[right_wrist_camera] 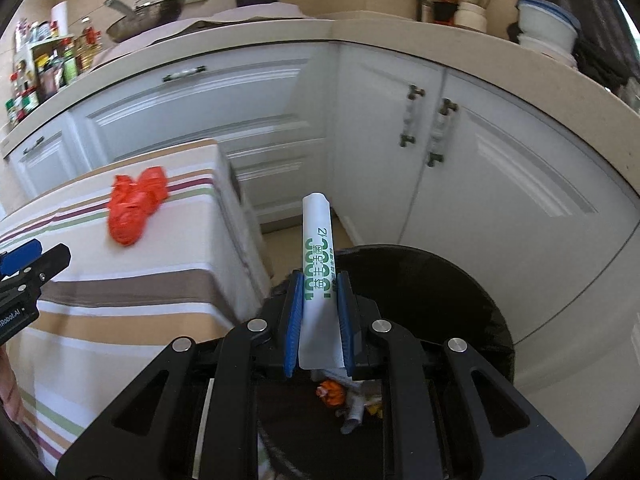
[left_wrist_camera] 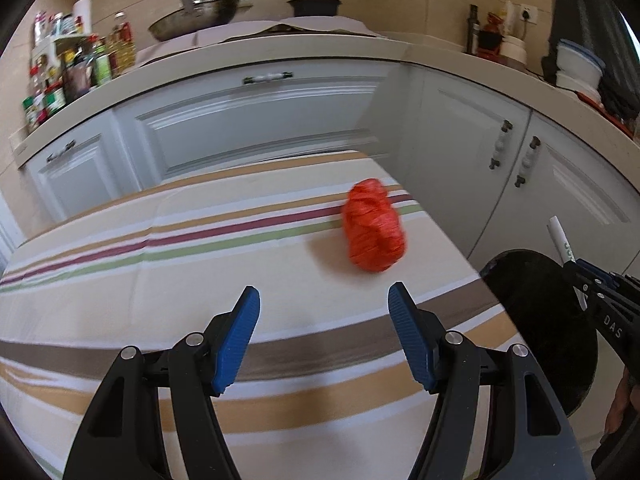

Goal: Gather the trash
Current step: 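Grasp the red plastic bag with the left gripper while the right carries the tube over the bin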

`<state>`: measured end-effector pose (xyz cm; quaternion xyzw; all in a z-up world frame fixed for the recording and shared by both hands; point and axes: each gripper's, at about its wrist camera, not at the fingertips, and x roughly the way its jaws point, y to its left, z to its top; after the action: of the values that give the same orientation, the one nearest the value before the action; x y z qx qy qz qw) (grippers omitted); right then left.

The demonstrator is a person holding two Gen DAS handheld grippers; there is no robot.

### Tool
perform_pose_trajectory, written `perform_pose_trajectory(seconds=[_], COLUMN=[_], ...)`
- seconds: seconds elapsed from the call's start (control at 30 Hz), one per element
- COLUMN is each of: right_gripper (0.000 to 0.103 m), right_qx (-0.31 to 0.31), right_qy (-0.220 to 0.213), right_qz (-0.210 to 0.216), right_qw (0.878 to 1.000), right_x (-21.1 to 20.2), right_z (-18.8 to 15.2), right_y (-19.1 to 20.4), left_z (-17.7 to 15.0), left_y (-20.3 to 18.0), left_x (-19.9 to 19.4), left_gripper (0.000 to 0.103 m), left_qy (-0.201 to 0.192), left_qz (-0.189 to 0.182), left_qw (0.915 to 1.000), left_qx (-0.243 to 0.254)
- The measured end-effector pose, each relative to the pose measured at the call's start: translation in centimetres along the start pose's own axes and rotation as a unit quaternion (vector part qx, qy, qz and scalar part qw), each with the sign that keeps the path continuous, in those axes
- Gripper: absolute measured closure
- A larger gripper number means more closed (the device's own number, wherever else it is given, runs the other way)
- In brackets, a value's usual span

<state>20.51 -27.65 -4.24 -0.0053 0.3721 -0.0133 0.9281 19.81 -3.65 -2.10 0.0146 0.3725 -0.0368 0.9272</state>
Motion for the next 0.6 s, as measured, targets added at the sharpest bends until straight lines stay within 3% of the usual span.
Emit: perform_pose_trajectory(seconds=[0.6], right_gripper=[0.086], right_qx=[0.041], right_qy=[0.009], right_qz=[-0.022], right_qw=[0.999], right_x=[3.2], right_z=[-0.5], right_y=[-5.6], left_z=[3.2], left_y=[-3.9], left_x=[6.0], left_gripper=[0.034], left_qy=[0.017], left_qz=[0.012], left_qw=[0.9992], left_qx=[0.034])
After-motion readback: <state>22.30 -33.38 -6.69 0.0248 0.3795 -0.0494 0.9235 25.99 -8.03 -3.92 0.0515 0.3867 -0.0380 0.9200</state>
